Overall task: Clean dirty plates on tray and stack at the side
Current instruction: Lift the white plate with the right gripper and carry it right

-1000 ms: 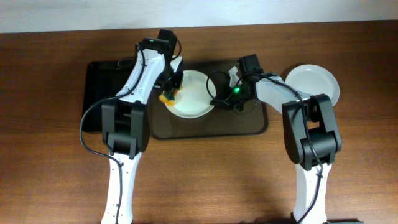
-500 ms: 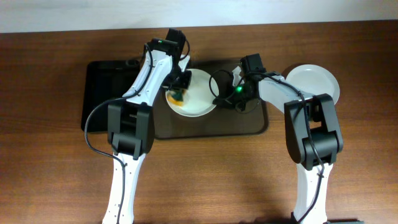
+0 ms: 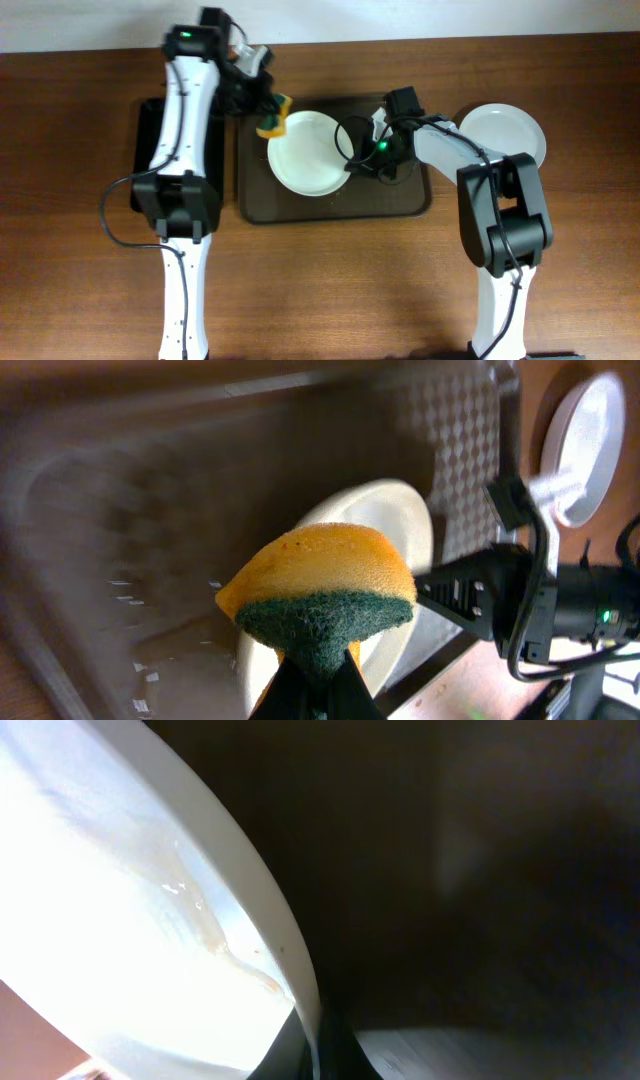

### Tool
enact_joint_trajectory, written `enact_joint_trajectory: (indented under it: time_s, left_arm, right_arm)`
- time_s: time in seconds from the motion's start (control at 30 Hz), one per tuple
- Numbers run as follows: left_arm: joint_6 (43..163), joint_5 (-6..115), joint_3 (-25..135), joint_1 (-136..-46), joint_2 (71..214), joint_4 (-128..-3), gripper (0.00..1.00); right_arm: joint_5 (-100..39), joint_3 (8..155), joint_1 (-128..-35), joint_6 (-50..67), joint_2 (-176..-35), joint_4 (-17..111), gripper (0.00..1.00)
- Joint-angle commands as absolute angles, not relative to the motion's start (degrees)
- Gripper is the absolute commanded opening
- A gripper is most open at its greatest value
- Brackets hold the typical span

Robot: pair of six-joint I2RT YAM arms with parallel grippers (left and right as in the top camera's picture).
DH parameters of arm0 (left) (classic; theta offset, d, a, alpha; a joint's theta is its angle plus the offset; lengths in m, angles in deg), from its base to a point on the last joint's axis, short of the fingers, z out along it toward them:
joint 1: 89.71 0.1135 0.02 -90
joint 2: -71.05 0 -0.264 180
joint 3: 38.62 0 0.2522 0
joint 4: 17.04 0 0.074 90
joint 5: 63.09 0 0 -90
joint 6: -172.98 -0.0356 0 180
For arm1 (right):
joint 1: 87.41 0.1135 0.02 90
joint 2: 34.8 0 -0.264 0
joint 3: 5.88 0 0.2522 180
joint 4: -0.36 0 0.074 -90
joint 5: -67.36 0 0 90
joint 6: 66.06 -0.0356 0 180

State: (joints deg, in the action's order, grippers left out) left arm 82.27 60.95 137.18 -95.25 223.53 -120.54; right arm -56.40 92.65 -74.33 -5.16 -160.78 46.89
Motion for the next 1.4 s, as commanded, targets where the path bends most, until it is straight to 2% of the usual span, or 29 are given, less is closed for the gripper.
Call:
enact_joint_trajectory:
  time_s: [0.0, 0.43, 0.57, 0.73, 0.97, 1.07, 1.37]
  left_arm:
    - [80.69, 62.46, 139.06, -93.65, 223.29, -121.63, 0.01]
    - [80.69, 48.85, 138.25, -98.29, 223.31, -122.18, 0.01]
    - [80.72, 47.86, 138.25, -98.81, 223.34, -122.20, 0.01]
    - [80.72, 47.80, 138.25, -98.81, 223.42, -122.20, 0.01]
    - [80.72, 46.99, 137.33, -98.81, 223.82, -122.33, 0.01]
    - [80.72, 46.99, 135.89, -98.81, 223.84, -122.09, 0.01]
    - [80.72, 46.99, 135.12, -98.81, 223.84, -122.00, 0.01]
  right_arm:
    - [-39.62, 91.21, -74.68, -2.91, -155.07, 50.41, 0.04]
    - [-5.23, 91.21, -72.07, -0.27, -131.75, 64.84, 0.04]
    - [7.27, 91.21, -66.11, -0.29, -128.14, 65.62, 0.04]
    - [30.70, 91.19, -55.11, -0.51, -127.31, 65.60, 0.04]
    - [56.03, 91.19, -45.82, -2.01, -127.31, 65.32, 0.04]
    - [60.93, 91.19, -43.92, -1.99, -127.31, 65.08, 0.04]
    - [60.73, 91.19, -43.92, -3.52, -127.31, 64.31, 0.04]
